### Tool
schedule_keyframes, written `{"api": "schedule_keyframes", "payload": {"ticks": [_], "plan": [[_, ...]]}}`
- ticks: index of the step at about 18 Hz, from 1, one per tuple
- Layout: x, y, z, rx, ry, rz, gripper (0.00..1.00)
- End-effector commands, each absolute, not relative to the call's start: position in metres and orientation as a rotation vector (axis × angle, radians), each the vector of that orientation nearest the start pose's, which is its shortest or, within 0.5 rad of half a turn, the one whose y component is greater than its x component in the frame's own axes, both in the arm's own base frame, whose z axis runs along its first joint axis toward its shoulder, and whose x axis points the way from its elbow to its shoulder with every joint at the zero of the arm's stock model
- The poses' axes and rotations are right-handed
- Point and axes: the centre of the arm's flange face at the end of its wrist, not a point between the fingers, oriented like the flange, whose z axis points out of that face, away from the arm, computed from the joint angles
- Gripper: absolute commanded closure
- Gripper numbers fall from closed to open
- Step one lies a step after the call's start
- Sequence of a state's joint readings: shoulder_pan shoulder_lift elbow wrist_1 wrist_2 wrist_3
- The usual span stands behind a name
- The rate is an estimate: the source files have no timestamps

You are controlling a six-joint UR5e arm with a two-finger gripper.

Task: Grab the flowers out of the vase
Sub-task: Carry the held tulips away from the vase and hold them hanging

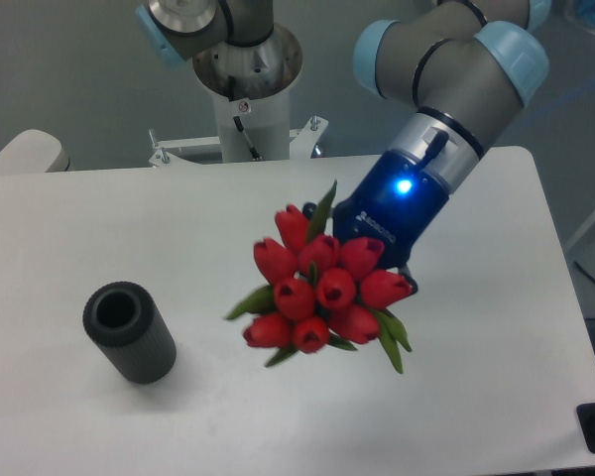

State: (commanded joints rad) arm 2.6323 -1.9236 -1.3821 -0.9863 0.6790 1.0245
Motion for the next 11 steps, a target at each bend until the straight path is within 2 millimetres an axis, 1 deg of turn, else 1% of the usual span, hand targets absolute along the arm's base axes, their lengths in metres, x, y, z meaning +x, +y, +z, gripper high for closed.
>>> {"api": "schedule_keyframes", "payload": {"ticks": [2,4,5,7,9,10,11], "plan": [[-0.467,0.499,0.469,-2.268,0.235,-0.041,0.94],[-0.467,0.491,0.448,-2.38,0.275,0.028,0.94],[-0.467,0.486,0.438,-2.446,0.271,0.057,0.94],[-0.464,0.485,0.425,-2.556,0.271,0.106,0.94],[-0.469,0.481,0.415,-2.653,0.257,0.116,0.95],[-0.468,0.482,0.41,-2.694,0.281,0.124,0.96],[-0.471,0.482,0.397,-2.745,0.312,0.128,0.97]]}}
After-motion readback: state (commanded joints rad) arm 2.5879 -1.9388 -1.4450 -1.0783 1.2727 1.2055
